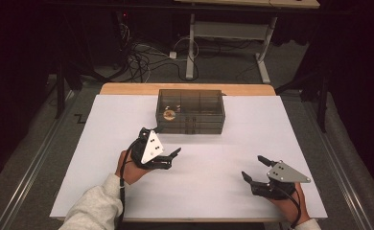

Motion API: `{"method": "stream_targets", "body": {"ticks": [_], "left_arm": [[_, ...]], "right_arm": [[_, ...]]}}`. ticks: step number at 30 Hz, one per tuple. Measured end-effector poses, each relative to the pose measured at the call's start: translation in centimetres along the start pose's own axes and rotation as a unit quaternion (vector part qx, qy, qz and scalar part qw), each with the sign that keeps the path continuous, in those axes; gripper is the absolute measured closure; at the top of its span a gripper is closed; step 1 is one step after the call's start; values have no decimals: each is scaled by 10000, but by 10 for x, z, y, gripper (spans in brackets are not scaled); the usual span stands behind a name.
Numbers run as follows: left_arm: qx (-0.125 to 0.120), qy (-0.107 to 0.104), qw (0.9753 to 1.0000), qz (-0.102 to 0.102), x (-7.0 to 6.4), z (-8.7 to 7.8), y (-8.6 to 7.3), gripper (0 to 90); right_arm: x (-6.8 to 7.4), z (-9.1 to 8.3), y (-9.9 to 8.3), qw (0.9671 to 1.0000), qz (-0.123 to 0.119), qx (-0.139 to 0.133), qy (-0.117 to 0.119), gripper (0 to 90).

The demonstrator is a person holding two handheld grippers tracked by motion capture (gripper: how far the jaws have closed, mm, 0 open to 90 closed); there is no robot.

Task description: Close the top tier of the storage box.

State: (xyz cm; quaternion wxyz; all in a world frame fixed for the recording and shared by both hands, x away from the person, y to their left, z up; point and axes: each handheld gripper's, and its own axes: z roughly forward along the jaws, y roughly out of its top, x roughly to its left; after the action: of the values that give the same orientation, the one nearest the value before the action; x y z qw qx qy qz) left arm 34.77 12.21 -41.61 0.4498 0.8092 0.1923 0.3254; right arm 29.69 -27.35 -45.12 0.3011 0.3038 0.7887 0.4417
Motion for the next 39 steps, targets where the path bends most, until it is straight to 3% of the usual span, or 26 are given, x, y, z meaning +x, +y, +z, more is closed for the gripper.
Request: {"method": "stream_targets", "body": {"ticks": [39], "left_arm": [[79,19,10000,56,-5,-28,-15,148]], "right_arm": [[9,-3,5,9999,-75,-88,58,232]]}}
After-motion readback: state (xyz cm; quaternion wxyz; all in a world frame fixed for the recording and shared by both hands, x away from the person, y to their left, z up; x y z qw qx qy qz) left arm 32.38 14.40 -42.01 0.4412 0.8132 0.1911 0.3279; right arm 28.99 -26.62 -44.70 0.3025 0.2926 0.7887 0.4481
